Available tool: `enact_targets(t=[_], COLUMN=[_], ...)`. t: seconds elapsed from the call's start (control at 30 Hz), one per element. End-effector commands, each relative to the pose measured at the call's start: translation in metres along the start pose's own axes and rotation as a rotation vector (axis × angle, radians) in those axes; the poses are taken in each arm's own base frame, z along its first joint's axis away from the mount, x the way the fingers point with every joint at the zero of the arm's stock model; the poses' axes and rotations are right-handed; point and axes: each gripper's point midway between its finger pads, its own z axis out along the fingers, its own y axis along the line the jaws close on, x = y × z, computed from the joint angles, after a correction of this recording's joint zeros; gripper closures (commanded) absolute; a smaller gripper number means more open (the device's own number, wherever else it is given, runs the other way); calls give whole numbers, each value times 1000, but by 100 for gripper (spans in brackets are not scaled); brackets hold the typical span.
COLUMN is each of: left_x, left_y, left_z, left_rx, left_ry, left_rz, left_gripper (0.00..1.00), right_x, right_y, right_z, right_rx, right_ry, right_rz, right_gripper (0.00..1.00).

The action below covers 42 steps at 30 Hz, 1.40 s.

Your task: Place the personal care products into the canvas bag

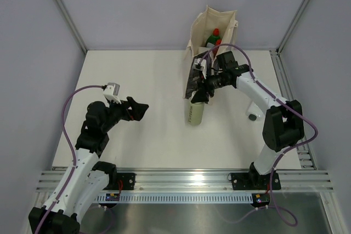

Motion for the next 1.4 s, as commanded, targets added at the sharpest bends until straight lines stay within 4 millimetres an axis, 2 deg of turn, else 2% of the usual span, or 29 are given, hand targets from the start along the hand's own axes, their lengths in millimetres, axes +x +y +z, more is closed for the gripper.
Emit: enact_targets(t=[0.0,0.17,0.2,0.23,0.27,0.37,0.4,0.47,0.5,0.53,0.57,0.6,0.63,0.67,0.7,0.73,0.77,0.83,0.87,0.9,0.93,0.97,1.03,1.1,1.13,1.17,1.23,1.33,1.37], left_x=[-14,-18,-18,-18,-19,-18,-20,-17,-17,-18,-17,-17,-13,-13,-14,-13,-13,-14,-15,-16,-17,-17,-18,-18,-18,-17,-16,-15,-15], left_y=[-14,-16,-16,-17,-17,-18,-18,-17,-17,-17,-17,-17,-16,-16,-16,-15,-16,-16,-16,-16,-16,-16,-16,-16,-16,-15,-14,-14,-14], left_z=[0,2,3,4,4,3,2,1,0,-2,-2,-2,-4,-4,-5,-5,-6,-7,-7,-7,-7,-7,-6,-5,-5,-5,-4,-3,-2], left_rx=[66,80,81,84,86,87,87,82,80,80,78,78,71,69,67,64,62,59,58,56,55,55,55,52,51,49,49,51,52], left_ry=[-56,-70,-68,-68,-67,-64,-68,-63,-62,-70,-71,-72,-60,-60,-58,-55,-56,-54,-56,-57,-58,-58,-57,-54,-55,-53,-53,-51,-49], left_rz=[13,13,11,10,9,9,12,11,12,14,14,13,8,8,6,6,6,5,6,4,3,1,-2,-4,-5,-8,-11,-13,-12], left_gripper=[1,1,1,1,1,1,1,1,1,1,1,1,1,1,1,1,1,1,1,1,1,1,1,1,1,1,1,1,1], right_x=[-76,-133,-151,-161,-179,-205,-225,-240,-264,-267,-289,-299,-297,-312,-318,-316,-321,-318,-320,-318,-312,-312,-302,-286,-282,-268,-257,-250,-244], right_y=[34,61,64,68,71,71,72,56,57,32,32,26,-3,-2,-13,-33,-39,-71,-84,-94,-113,-121,-137,-139,-137,-143,-142,-142,-144], right_z=[-25,-51,-59,-64,-72,-88,-100,-116,-135,-146,-167,-180,-188,-205,-214,-215,-229,-236,-247,-249,-244,-245,-230,-200,-193,-180,-166,-161,-158], right_rx=[-61,-96,-95,-102,-98,-101,-87,-81,-64,-36,-6,20,61,92,133,171,214,295,351,375,406,430,438,403,408,403,412,424,424], right_ry=[-200,-312,-348,-363,-397,-454,-502,-550,-613,-639,-689,-722,-739,-775,-810,-821,-844,-877,-911,-920,-911,-913,-867,-772,-734,-692,-653,-621,-601], right_rz=[-13,68,39,91,60,114,67,139,63,119,65,39,65,16,12,13,-12,9,15,18,14,14,-18,-6,-62,-37,-72,-92,-72], right_gripper=[100,100,100,100,100,100,100,100,100,100,100,100,100,100,100,100,100,100,100,100,100,100,100,100,100,100,100,100,93])
